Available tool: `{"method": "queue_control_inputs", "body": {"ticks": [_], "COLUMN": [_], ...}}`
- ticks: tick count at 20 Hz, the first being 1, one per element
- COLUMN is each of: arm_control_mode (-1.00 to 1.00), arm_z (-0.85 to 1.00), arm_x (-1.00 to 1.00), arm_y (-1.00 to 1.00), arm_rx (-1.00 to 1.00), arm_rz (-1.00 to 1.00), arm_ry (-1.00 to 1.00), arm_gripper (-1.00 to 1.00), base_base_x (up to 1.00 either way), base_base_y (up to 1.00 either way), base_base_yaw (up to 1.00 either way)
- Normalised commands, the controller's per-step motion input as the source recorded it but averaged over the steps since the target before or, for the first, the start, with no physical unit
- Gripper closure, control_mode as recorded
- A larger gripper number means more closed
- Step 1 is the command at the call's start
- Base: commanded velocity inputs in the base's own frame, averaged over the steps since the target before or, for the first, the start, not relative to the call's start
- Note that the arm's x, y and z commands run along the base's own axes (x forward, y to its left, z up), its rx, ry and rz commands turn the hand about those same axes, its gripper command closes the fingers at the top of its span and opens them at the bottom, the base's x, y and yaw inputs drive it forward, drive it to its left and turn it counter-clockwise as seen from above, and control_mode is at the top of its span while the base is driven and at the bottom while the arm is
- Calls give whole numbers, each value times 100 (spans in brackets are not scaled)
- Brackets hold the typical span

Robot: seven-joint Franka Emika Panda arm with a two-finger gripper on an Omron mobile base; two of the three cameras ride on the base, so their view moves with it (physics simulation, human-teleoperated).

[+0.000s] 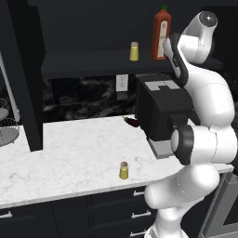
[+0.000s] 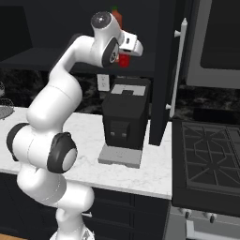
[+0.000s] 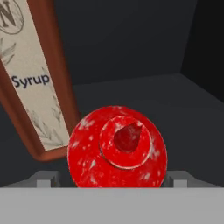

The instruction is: Put the shaker and condiment bottle from the counter next to their counterparts in the cabinet.

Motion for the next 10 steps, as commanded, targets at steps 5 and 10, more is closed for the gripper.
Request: {"method": "queue_control_inputs", "body": {"ticks": [5, 10], "arm_control_mode": [-100, -100], "arm_z": [0, 0], "arm_x": [34, 43], "arm_y": [1, 10], "arm_rx": [-3, -8], "arm_rz": [10, 16], "arm_ry": [0, 0], "arm_gripper": [-100, -100], "base_base_x": [0, 0], "base_base_y": [0, 0], "base_base_yaw": [0, 0]}}
